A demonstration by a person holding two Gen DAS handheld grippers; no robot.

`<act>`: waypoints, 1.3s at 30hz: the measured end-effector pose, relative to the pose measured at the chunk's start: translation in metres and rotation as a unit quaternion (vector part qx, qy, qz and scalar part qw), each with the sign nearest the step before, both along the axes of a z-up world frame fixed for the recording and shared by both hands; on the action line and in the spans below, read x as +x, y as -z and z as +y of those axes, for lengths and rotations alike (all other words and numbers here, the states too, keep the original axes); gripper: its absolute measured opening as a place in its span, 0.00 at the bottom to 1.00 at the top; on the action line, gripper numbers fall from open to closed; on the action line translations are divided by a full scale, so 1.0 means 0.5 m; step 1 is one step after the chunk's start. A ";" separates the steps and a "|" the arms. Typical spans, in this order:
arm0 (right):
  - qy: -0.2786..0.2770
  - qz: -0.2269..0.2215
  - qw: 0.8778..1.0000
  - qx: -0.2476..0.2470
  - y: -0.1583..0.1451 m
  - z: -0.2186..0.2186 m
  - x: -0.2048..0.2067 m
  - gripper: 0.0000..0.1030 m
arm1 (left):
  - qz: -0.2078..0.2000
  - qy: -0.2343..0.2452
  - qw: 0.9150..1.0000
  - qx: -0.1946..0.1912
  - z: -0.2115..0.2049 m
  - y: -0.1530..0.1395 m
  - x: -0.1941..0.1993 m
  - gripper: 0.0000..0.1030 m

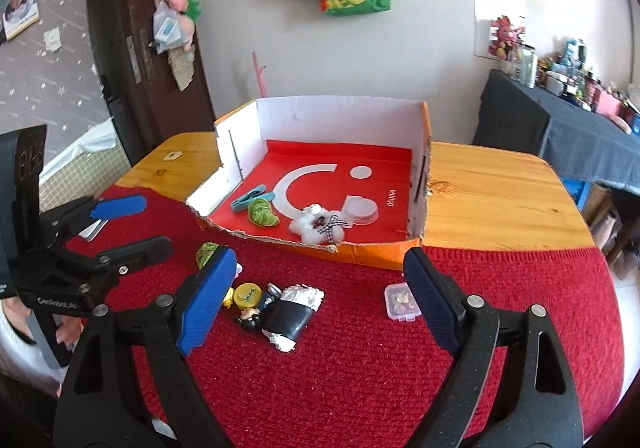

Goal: Organize objects
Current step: 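Withdraw both open grippers from the box back over the blanket, then grasp the second green knitted ball with the left gripper while the right gripper grasps the clear pebble container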

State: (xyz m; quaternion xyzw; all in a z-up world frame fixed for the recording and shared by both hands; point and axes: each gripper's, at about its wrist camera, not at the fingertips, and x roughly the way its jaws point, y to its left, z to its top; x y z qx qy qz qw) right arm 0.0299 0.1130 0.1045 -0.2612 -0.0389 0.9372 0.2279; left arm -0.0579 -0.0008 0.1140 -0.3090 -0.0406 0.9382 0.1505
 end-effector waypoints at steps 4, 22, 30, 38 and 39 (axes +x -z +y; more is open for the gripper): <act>0.014 0.012 1.000 0.007 0.019 0.005 0.014 0.91 | 0.006 -0.021 1.000 0.003 0.002 0.013 0.013 0.95; 0.068 -0.015 0.998 -0.008 0.134 0.044 0.028 0.91 | -0.065 -0.085 0.994 0.035 0.009 0.139 0.031 1.00; 0.073 -0.030 0.997 -0.010 0.145 0.053 0.019 0.91 | -0.079 -0.088 0.992 0.040 0.005 0.151 0.017 1.00; 0.081 -0.054 0.995 -0.028 0.143 0.085 0.005 0.91 | -0.103 -0.092 0.990 0.040 -0.008 0.158 -0.010 1.00; 0.083 -0.057 0.994 -0.033 0.142 0.092 0.003 0.91 | -0.107 -0.093 0.989 0.041 -0.010 0.158 -0.015 1.00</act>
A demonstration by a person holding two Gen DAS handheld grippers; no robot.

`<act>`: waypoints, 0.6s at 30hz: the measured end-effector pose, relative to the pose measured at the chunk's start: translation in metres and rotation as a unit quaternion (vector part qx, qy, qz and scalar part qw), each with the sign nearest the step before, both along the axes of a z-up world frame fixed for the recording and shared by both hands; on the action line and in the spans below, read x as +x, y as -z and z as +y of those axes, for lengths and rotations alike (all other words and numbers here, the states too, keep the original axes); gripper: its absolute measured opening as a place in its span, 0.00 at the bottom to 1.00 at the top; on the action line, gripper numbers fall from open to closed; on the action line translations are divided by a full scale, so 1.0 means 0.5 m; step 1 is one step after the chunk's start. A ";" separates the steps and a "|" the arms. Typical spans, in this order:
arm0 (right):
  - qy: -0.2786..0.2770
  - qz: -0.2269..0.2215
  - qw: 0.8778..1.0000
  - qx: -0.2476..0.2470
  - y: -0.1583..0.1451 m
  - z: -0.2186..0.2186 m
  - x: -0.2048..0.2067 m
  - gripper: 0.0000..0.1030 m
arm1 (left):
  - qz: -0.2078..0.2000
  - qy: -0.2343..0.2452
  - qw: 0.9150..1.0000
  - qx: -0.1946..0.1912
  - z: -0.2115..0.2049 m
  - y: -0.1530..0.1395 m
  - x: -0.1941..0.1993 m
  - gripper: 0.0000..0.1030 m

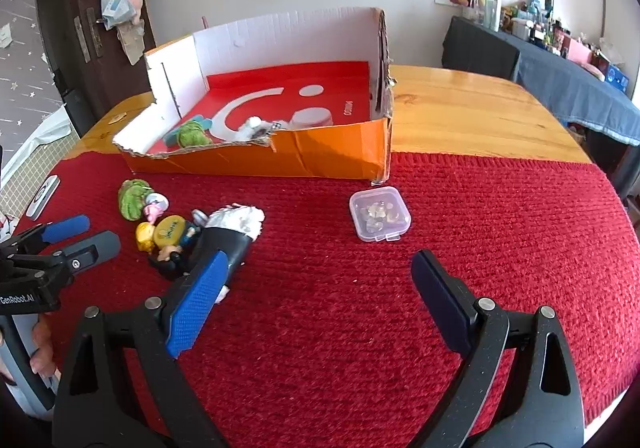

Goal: Organize objects
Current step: 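Grasp the second green knitted ball with the left gripper while the right gripper grasps the clear pebble container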

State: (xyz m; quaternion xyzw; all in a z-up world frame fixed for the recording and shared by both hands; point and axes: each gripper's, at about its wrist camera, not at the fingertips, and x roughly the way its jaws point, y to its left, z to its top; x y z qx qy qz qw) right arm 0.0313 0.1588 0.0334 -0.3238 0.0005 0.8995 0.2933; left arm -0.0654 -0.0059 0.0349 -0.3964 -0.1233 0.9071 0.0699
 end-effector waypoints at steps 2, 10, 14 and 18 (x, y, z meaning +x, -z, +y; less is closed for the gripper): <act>0.003 -0.005 1.000 -0.009 -0.004 0.013 -0.004 0.91 | -0.005 0.000 1.000 0.000 -0.006 -0.002 -0.010 1.00; 0.024 -0.041 0.999 -0.019 -0.021 0.072 -0.018 0.91 | -0.027 0.013 0.999 -0.023 -0.033 -0.011 -0.058 1.00; 0.029 -0.053 0.998 -0.029 -0.020 0.098 -0.023 0.91 | -0.033 0.039 0.998 -0.043 -0.026 -0.008 -0.078 1.00; 0.028 -0.060 0.997 -0.038 -0.018 0.114 -0.030 0.91 | -0.037 0.055 0.995 -0.069 -0.017 0.003 -0.098 0.96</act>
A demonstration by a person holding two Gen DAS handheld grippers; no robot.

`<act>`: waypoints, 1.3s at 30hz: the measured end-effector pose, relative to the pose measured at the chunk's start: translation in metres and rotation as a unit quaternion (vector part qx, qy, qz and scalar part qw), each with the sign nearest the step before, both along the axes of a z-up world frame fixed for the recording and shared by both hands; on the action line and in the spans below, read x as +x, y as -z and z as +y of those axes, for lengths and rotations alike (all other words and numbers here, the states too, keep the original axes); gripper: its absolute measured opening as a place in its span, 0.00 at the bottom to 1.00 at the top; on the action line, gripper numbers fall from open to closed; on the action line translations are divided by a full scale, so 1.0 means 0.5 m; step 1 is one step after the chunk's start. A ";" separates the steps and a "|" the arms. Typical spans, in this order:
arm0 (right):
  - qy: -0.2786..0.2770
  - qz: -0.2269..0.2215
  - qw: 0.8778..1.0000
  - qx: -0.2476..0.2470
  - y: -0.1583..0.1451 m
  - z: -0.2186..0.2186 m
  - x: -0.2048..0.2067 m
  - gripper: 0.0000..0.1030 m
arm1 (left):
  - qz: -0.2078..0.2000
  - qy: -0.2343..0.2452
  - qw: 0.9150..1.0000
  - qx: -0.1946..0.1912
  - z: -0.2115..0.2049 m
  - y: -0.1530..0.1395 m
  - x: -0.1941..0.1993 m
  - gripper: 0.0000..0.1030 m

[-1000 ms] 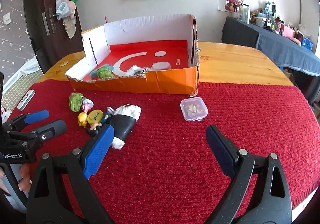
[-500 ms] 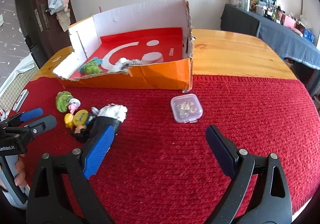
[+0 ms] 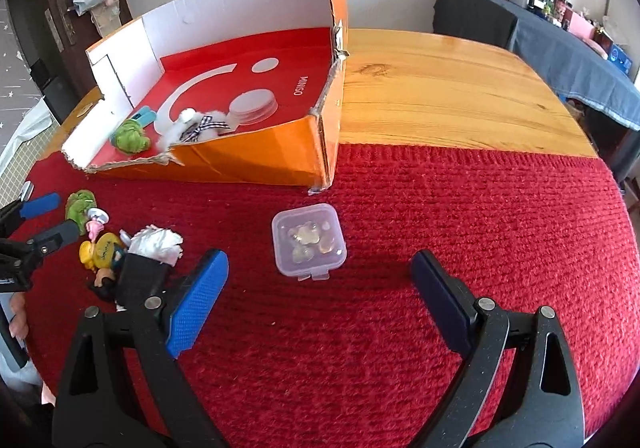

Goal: Organize objects
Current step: 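Grasp the second green knitted ball with the left gripper while the right gripper grasps the clear pebble container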

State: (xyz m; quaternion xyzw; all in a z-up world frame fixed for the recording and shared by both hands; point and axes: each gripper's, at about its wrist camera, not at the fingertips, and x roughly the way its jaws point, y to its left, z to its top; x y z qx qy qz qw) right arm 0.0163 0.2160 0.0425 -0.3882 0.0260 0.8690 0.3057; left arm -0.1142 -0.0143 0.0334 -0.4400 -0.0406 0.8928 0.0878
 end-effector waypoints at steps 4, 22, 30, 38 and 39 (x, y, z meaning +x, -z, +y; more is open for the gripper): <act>-0.007 -0.008 1.000 0.008 0.000 0.002 -0.009 0.75 | -0.006 0.016 1.000 0.021 -0.005 0.009 -0.014 0.92; -0.040 -0.007 0.999 0.026 0.006 -0.027 -0.017 0.32 | 0.012 0.066 0.996 0.052 0.012 0.004 0.009 0.40; -0.049 0.010 0.998 0.030 -0.008 -0.049 -0.007 0.32 | 0.024 0.052 0.997 0.059 -0.001 -0.010 0.021 0.39; -0.070 0.028 0.996 0.040 -0.036 -0.087 -0.001 0.32 | 0.045 0.051 0.996 0.057 -0.002 -0.036 0.036 0.39; -0.071 0.029 0.996 0.041 -0.037 -0.091 -0.001 0.32 | 0.047 0.051 0.996 0.057 -0.001 -0.038 0.038 0.39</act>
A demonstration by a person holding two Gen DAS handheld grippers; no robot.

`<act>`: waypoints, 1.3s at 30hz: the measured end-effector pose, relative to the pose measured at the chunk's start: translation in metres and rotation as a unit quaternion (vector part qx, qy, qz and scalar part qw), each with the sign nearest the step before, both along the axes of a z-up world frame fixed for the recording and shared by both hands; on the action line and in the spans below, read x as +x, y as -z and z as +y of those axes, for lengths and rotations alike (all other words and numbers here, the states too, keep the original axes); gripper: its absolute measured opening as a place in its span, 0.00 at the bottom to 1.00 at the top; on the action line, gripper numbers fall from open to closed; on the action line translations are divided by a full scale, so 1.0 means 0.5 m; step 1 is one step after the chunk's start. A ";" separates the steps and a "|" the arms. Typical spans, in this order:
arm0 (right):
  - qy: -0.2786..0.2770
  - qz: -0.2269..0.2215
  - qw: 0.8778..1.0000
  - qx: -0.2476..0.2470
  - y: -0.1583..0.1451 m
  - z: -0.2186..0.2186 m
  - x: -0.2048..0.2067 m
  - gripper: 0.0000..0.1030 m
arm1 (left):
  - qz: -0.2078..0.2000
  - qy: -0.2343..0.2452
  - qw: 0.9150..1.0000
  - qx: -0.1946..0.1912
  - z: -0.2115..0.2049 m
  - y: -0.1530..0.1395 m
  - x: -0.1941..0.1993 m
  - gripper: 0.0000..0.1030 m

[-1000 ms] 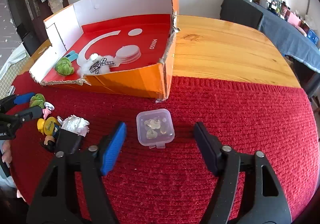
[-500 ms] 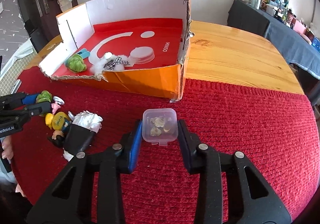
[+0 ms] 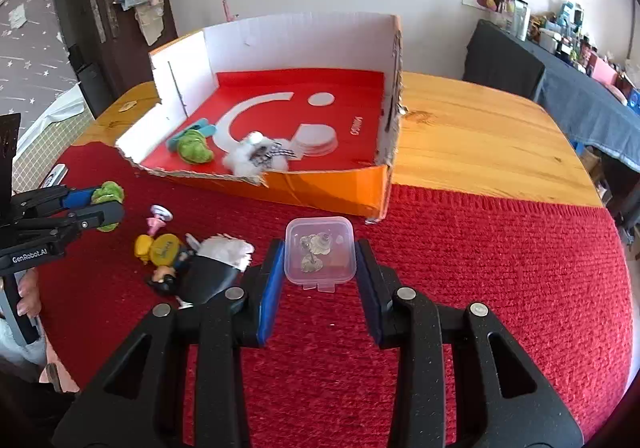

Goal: Organize objects
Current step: 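Grasp the second green knitted ball with the left gripper while the right gripper grasps the clear pebble container, then lift and carry the green ball and clear container with both grippers into the box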

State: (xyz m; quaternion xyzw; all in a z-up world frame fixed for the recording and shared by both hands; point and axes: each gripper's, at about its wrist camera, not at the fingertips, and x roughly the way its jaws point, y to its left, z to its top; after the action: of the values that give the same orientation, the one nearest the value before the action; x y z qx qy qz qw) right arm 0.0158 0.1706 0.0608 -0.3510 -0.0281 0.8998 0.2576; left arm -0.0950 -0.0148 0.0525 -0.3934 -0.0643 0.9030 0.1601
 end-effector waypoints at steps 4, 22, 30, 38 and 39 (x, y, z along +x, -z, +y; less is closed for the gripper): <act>-0.005 0.002 1.000 0.000 -0.001 -0.010 -0.002 0.32 | 0.003 0.000 1.000 0.002 -0.001 -0.005 0.006 0.39; -0.059 0.032 0.998 0.016 -0.071 -0.070 -0.023 0.32 | 0.048 0.030 0.998 0.021 0.015 -0.099 0.006 0.39; -0.090 0.002 0.996 0.025 -0.105 -0.046 -0.129 0.32 | 0.037 0.057 0.998 0.001 0.044 -0.122 -0.089 0.39; -0.101 -0.062 0.993 0.020 -0.095 0.014 -0.246 0.32 | 0.001 0.088 0.996 -0.035 0.067 -0.097 -0.204 0.39; -0.101 -0.072 0.992 0.021 -0.091 0.021 -0.258 0.32 | -0.007 0.094 0.995 -0.038 0.070 -0.090 -0.220 0.39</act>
State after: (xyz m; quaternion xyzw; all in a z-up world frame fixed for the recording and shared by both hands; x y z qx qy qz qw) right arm -0.1131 0.1813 0.1063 -0.4044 -0.1006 0.8930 0.1698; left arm -0.2050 0.0200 0.0975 -0.4101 0.0063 0.8829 0.2285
